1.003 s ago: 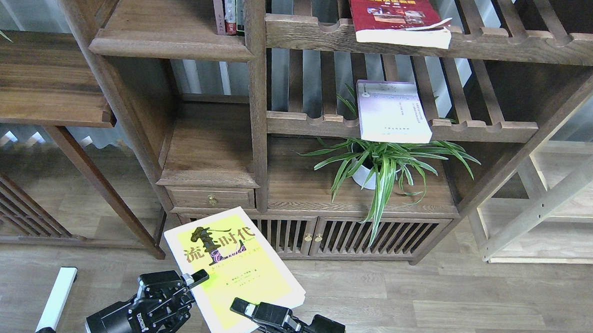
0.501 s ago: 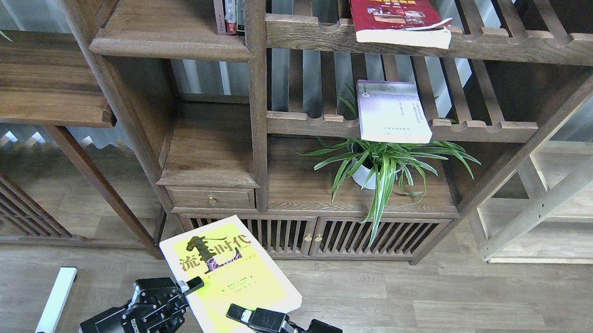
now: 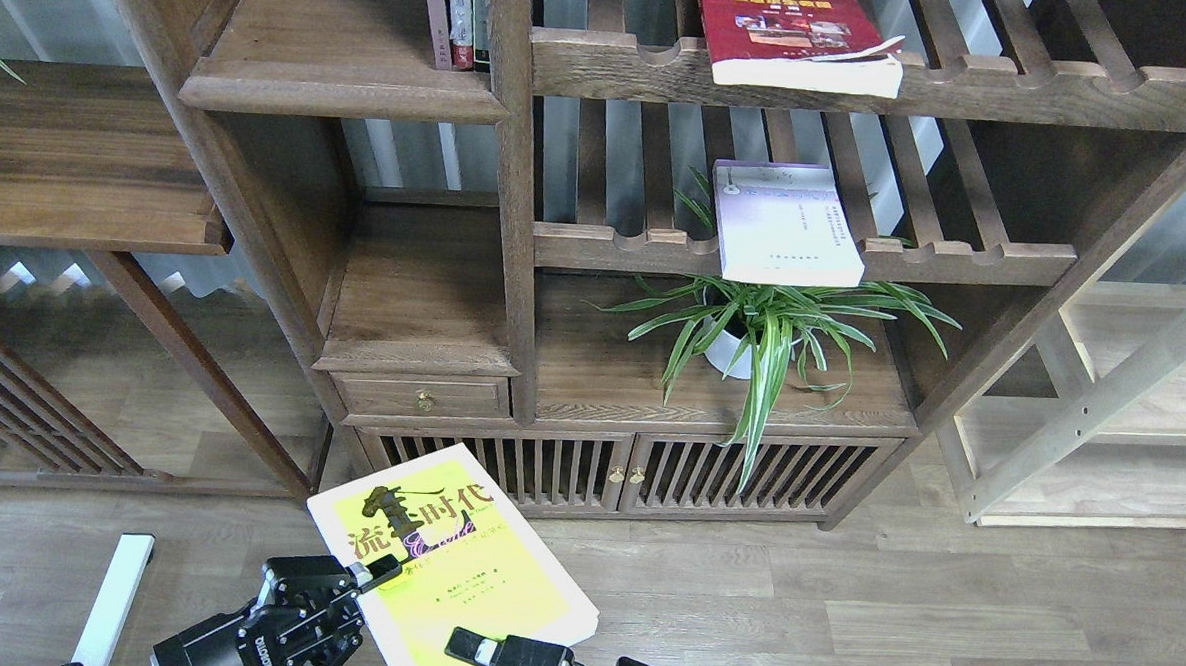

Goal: Organize books on shelf
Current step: 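Grasp the book with the left gripper and release the right gripper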

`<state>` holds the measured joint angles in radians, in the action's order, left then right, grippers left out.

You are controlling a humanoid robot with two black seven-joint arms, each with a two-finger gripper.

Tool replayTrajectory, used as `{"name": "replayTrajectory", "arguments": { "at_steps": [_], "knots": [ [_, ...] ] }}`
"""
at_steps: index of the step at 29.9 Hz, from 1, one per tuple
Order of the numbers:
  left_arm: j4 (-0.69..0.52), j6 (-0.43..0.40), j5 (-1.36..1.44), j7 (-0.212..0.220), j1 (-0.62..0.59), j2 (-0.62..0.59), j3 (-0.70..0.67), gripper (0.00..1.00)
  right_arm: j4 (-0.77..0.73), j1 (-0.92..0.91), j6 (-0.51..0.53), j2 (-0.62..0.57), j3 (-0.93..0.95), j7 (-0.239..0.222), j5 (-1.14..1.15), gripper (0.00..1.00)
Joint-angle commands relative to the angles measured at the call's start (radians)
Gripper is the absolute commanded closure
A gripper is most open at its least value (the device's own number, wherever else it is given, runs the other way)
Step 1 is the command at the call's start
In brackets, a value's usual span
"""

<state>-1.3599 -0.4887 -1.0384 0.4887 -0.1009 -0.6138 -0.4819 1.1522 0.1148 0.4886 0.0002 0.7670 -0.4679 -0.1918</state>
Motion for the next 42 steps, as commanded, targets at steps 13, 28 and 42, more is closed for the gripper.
{"name": "replayTrajectory", "arguments": {
  "at_steps": [13, 28, 42],
  "knots": [
    [-0.031, 0.0, -0.045, 0.0, -0.017, -0.058, 0.032, 0.87, -0.002, 0.0, 0.0, 0.0, 0.0, 0.0, 0.003, 0.83],
    [-0.031, 0.0, -0.04, 0.0, -0.026, -0.011, 0.06, 0.8, -0.003, 0.0, 0.0, 0.0, -0.015, 0.0, 0.003, 0.83],
    [-0.041, 0.0, -0.081, 0.0, -0.02, -0.034, 0.074, 0.95, -0.003, -0.001, 0.0, 0.0, -0.003, -0.002, 0.005, 0.78]
  ]
}}
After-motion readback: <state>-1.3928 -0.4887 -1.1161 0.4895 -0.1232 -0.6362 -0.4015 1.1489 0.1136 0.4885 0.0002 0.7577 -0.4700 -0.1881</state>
